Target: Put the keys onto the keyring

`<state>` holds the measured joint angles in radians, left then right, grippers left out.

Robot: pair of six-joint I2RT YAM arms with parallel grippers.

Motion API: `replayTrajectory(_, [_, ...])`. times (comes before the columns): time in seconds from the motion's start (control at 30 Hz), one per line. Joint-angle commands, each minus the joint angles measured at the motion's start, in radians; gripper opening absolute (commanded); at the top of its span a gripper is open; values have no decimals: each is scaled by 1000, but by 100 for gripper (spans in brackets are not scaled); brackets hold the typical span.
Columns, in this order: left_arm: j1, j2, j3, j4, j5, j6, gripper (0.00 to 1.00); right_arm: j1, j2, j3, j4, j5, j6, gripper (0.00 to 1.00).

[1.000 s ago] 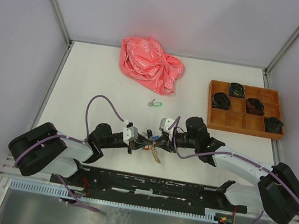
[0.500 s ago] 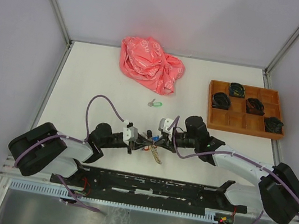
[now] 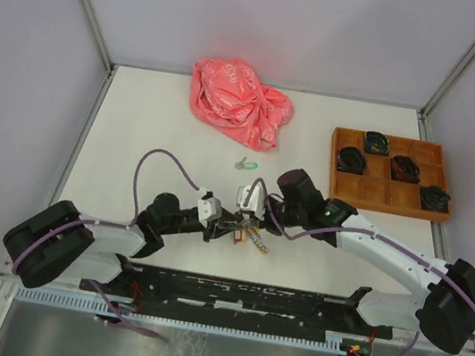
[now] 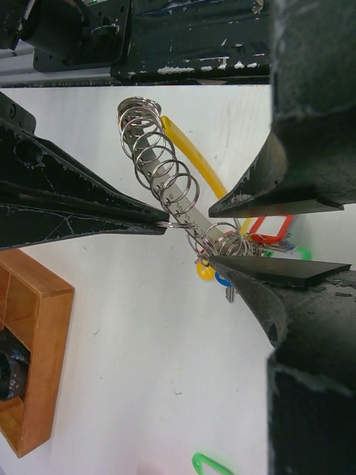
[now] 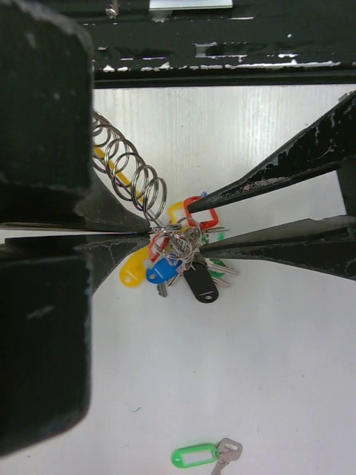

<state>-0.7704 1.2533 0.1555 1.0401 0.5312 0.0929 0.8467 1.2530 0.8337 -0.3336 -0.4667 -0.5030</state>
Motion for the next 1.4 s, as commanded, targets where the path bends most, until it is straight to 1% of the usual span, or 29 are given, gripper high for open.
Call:
replayTrajectory(0.0, [-3,-18,25,21,-27,41,34,41,33,110,-179,139,-80,1])
replayTrajectory(0.2, [-4,31,11,134,-13,7,35,62,68,140,-178,156,-66,1])
replayTrajectory(0.4, [-4,122,19,251,29,-35,31,68,93,155,-176,152,-41,1])
replayTrajectory(0.63, [-10,212,39,318,54,-62,28,67,89,141,-137,135,-15,2])
replayTrajectory(0.97, [-13,218,50,308,71,-67,23,67,87,133,-104,98,12,2])
replayTrajectory(1.37, [-14,175,37,278,98,-63,27,67,100,122,-99,121,2,2])
